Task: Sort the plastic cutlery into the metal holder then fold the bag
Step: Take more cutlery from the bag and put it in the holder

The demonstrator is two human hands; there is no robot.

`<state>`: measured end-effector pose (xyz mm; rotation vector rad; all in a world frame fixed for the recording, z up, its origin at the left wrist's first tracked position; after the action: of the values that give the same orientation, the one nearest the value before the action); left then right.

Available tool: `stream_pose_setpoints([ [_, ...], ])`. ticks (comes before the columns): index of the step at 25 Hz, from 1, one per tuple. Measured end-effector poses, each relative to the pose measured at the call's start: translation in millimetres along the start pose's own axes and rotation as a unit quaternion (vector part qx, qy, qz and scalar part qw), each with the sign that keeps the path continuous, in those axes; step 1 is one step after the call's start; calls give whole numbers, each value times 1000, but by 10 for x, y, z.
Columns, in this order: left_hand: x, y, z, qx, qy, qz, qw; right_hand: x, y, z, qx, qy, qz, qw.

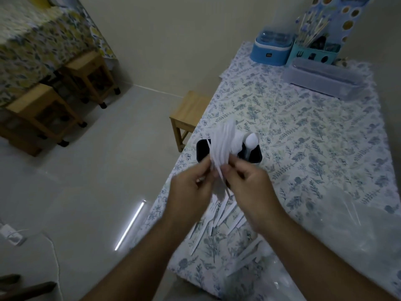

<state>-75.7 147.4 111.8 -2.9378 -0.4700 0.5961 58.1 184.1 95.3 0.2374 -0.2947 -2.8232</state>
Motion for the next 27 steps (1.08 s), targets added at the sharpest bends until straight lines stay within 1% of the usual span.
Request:
stream_pose_setpoints([
  [2, -243, -348, -102, 41, 15, -10, 999, 129, -286, 259, -22, -56, 12, 998],
  [4, -398, -651, -130, 74, 31, -10, 997, 203, -554, 442, -40, -92, 0, 995],
  [7, -435, -941, -19, 96, 38, -4, 995, 242, -828, 479, -54, -85, -18, 995],
  [12, -313, -1054, 297, 86, 107, -8, 990, 232, -971, 353, -49, -58, -56, 995],
  [15, -253, -1076, 470, 68, 142, -17, 987, 260, -1019, 284, -58, -28, -79, 995],
  [19, -219, -1088, 644, 50, 166, -14, 985, 337, -1033, 268, -72, 6, -85, 994],
  [24, -131, -1026, 672, 52, 158, -16, 986, 278, -981, 304, -80, 85, -99, 988],
  [27, -100, -994, 730, 48, 122, -6, 991, 237, -987, 333, -73, 150, -97, 981],
])
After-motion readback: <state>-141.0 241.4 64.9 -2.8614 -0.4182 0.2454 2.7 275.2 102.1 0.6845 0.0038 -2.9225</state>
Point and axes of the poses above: each hand's wrist, its own y-axis away from the middle knuckle, its own x-axis out of the palm, z = x × y, the point moved 9 cm from there along -y, towards the middle knuckle, and after that the axes turned 1 degree about -x, right-handed, at the moved point
